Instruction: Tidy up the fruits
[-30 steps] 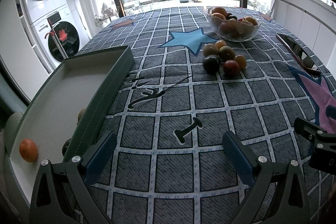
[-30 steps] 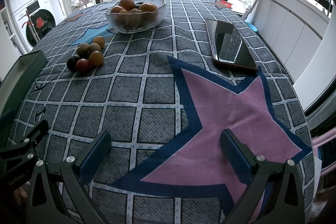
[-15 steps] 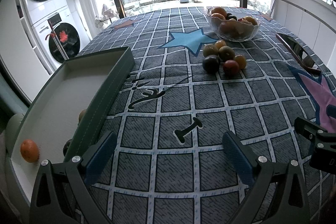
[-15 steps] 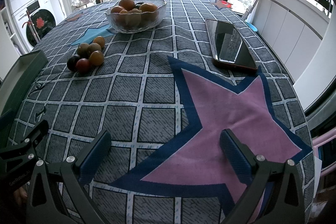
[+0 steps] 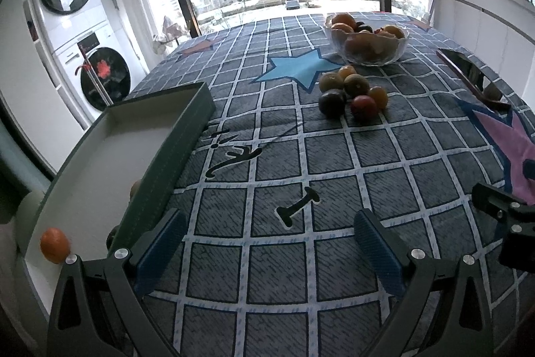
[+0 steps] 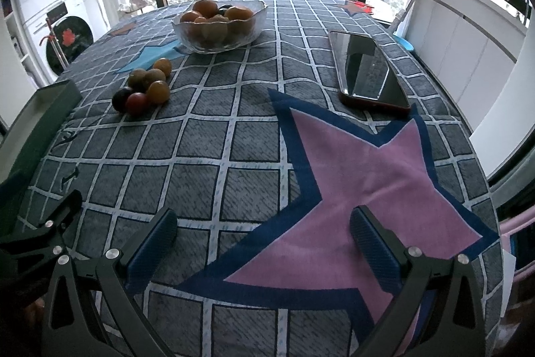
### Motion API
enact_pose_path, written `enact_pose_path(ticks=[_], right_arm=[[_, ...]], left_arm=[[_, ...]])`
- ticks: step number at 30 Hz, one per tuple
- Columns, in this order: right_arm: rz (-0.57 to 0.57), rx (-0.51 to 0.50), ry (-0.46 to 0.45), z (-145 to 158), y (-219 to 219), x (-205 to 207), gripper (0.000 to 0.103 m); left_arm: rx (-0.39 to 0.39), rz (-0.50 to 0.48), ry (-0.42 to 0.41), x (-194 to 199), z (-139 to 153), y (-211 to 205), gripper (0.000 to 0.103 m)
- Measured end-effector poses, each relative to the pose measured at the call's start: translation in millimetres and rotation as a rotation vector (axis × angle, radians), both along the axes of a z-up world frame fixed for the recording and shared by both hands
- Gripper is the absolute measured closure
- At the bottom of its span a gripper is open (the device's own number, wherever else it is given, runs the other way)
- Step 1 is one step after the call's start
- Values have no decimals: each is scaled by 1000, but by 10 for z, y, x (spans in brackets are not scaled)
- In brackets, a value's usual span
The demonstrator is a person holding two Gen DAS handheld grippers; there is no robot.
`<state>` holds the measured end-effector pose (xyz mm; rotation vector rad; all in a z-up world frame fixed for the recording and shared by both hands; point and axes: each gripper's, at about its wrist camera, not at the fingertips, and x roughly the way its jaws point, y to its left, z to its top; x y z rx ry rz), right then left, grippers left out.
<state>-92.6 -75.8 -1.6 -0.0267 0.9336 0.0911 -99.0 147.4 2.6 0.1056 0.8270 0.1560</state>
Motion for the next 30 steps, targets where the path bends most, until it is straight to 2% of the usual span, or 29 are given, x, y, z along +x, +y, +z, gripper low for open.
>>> enact_pose_path(ticks=[4,10,13,14,17,20,25,26,27,28,30], right_arm=[[4,7,-2,11,2,-29,0],[17,-32,15,-3,30,-22,0],[27,-35,90,25,31,65,0],[22,-25,111,35,31,104,0],[37,115,141,131,44,267,0],[63,138,158,186,219,475,0],[142,89,144,125,689,751,1],[144,75,135,114,729,773,3],[144,60,126,100,781,806,12],[148,62,128,85,817,826,13],[164,54,112,92,873,819,23]], left_arm=[[10,-11,-5,-2,1,-13,2],[-35,-14,7,4,-6,25,2],[-70,-18,16,22,-8,75,2],[-78,-21,16,25,-10,79,2],[-100,-28,16,27,-15,95,2],[-117,-31,16,29,-22,106,2],[-158,-31,12,18,-26,147,2],[-166,-30,12,17,-27,160,2],[-174,-29,11,16,-28,170,2],[-183,-27,11,21,-31,182,2],[-202,-21,12,23,-34,209,2]])
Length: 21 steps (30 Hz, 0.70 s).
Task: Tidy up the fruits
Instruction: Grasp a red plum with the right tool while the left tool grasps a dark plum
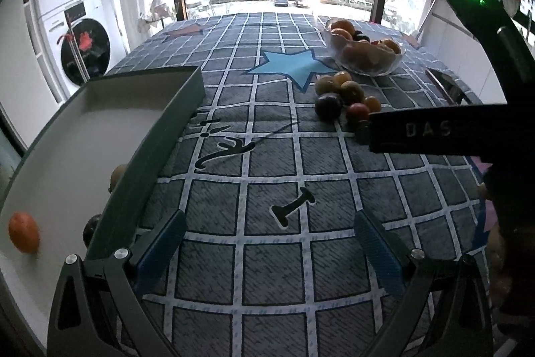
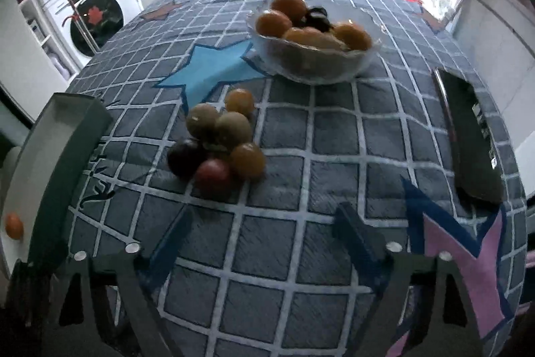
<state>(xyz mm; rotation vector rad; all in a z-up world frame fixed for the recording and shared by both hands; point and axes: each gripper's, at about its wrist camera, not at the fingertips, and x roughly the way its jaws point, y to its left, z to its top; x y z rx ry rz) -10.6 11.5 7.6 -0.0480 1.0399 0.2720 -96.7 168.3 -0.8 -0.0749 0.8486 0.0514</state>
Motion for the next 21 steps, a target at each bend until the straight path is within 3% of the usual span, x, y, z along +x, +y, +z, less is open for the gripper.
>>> enact_pose_path(ticks=[7,9,15,18,21], right_arm=[[49,-15,-37,7,257,73,52],[63,14,-37,24,253,77,79],[56,90,-42,69,1,-55,81],[36,119,-36,96,-255,-186,81],[6,149,-35,90,-533,-329,81]], left_arm=[[-40,22,17,17,-17,53,2],[-44,25,18,18,-21,60,2],[-43,25,39,65,-40,61,2],[2,19,63,117,-56,20,1],[-19,-10,105,219,-28,22,1]])
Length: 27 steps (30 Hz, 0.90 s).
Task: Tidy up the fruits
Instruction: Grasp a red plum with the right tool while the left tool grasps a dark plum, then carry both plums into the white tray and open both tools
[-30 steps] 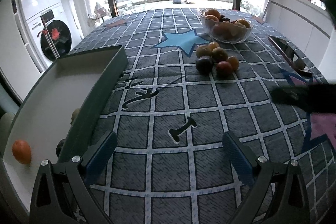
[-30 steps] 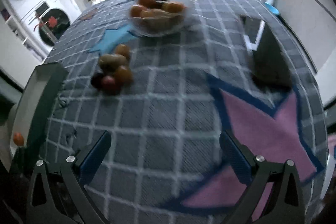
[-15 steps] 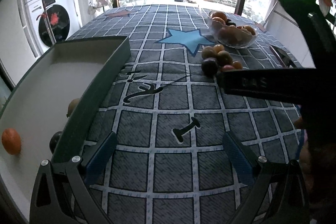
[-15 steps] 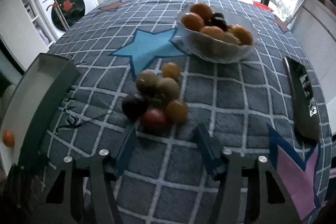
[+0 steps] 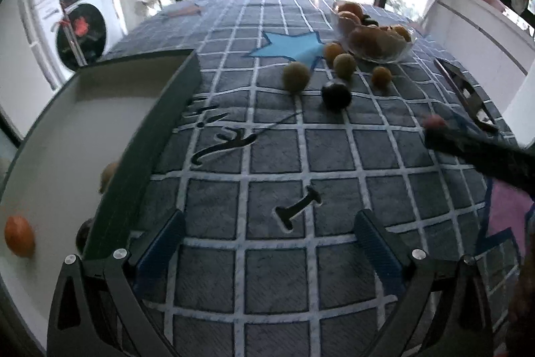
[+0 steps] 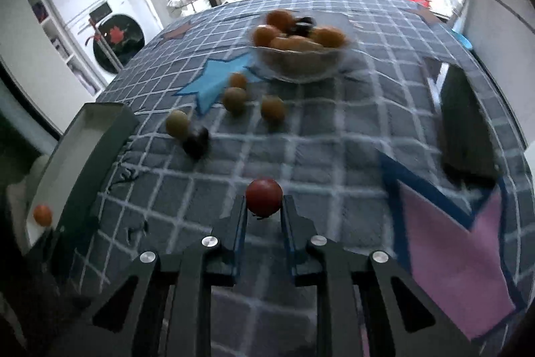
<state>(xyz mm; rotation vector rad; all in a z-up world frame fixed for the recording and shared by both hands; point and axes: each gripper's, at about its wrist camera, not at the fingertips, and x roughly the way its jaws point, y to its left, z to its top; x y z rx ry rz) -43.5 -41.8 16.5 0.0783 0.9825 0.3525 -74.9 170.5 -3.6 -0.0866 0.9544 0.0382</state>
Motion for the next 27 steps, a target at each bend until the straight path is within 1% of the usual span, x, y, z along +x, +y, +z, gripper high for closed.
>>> enact_pose_path(ticks=[3,5,7,8,9,11,13,15,17,19,20,21,23,27], right_arm=[[-33,28,11,-50,-224,-132,81],[-51,51,17,-92,-335,-205,81],[-60,74,5,-101,-424,-290,81],[-63,77,0,-100,-446,-318,80],[-63,84,-2,-103,-463,-343,80],[-61,93,-5,-102,-483,-370,80],[-59,96,-10,-104,-498,-396,80],[-56,101,-10,-111,-525,-418,80],[-54,104,-9,-114,-552,-445,80],[-54,107,-7,-118,-565,-461,80],[-54,107,-5,-117,-566,-468,80],[-53,104,-3,-113,-562,-478,80],[-50,100,0,-98,-552,-491,80],[-32,88,4,-6,-505,-551,80]], left_arm=[[-13,11,-4,163,108,-3,1],[-28,9,-1,345,175,-45,2],[-34,12,9,487,200,-97,4],[-36,11,17,570,204,-137,15],[-33,7,33,645,201,-186,23],[-30,9,63,796,167,-275,24],[-9,25,59,896,138,-346,24],[3,34,61,949,109,-382,33],[4,50,51,961,100,-389,39],[4,52,29,931,109,-386,57],[-3,40,26,922,114,-387,69],[-15,27,28,899,124,-387,77],[-24,16,33,842,153,-374,78],[-62,-12,8,576,277,-266,78]])
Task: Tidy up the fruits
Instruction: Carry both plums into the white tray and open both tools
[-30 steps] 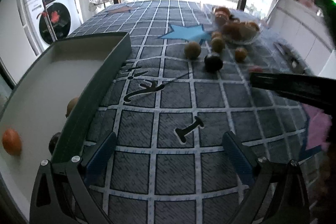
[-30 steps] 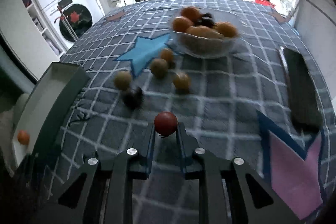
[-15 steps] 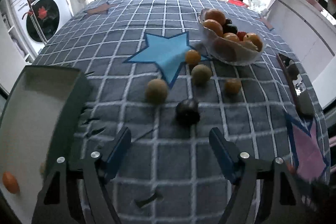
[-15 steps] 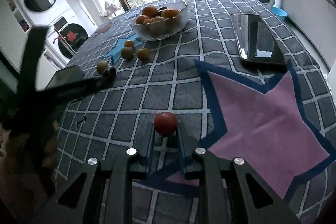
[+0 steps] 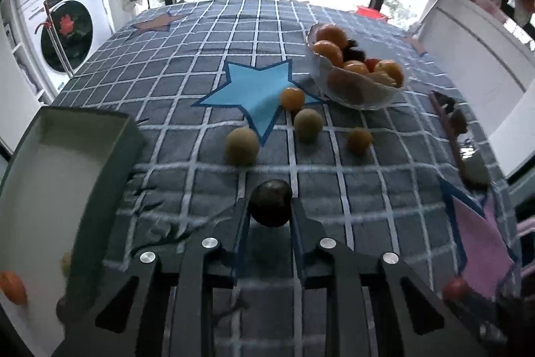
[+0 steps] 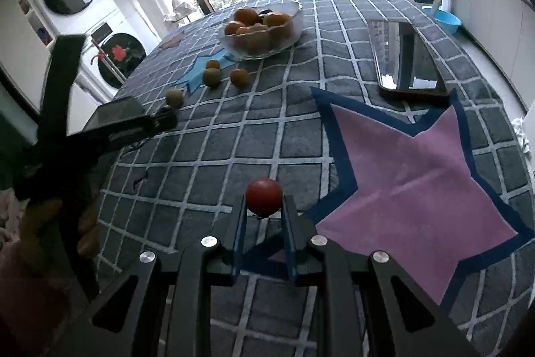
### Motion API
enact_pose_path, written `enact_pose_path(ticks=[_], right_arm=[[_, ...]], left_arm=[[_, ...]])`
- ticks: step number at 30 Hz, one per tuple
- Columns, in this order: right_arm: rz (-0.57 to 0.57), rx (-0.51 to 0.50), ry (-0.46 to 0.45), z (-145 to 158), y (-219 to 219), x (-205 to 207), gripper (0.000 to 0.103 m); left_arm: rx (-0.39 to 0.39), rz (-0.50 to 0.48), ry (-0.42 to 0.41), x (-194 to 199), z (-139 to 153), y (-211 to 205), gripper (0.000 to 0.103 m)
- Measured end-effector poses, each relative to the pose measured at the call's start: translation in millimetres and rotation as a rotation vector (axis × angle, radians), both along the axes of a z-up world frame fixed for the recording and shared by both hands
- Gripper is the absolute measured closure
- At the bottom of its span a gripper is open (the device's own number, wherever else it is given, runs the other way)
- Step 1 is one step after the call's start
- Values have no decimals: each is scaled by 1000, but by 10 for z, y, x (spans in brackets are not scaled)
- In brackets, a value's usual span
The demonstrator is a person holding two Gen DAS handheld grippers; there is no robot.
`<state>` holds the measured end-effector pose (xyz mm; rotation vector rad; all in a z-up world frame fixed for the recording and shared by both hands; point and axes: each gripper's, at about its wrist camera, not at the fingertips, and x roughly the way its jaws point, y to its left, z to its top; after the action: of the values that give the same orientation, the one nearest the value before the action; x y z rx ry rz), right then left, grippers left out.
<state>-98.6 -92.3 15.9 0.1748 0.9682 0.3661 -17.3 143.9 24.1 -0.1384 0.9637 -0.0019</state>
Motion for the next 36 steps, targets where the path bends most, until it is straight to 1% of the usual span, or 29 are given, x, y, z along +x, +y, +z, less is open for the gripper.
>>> enact_pose_path(ticks=[2,3,7,12,13,16,17,23,26,31,36], right_arm=[[9,-17,-9,74,59,-36,80],[13,-18,-10,110,91,-49,80],[39,-18,-19,247,293,-62,80],[99,-8,-19,417,721,-64,80],[113,-6,-19,450,808,-68,80],[165,-17,-20,533,1135,-56,80],[178,-23,-22,549,1213,-56,80],[279,-55,-16,609,1854,-38,80],[330,-73,-5,604,2165,-27,80],[404,-112,-11,571,2641,-7,80],[433,-134,6,468,2874,31,80]], left_arm=[[-16,-15,-16,-161,88,96,78],[-12,-29,-23,-251,130,152,78],[45,-38,-33,-509,238,382,78],[79,-27,-95,-833,425,790,78],[96,-20,-110,-906,444,893,78],[135,12,-122,-1005,433,1122,78],[135,29,-123,-1040,420,1225,78],[85,142,-111,-1132,301,1711,78],[79,184,-101,-1155,218,1872,78],[85,216,-95,-1159,143,2016,78],[75,235,-91,-1141,53,2109,78]])
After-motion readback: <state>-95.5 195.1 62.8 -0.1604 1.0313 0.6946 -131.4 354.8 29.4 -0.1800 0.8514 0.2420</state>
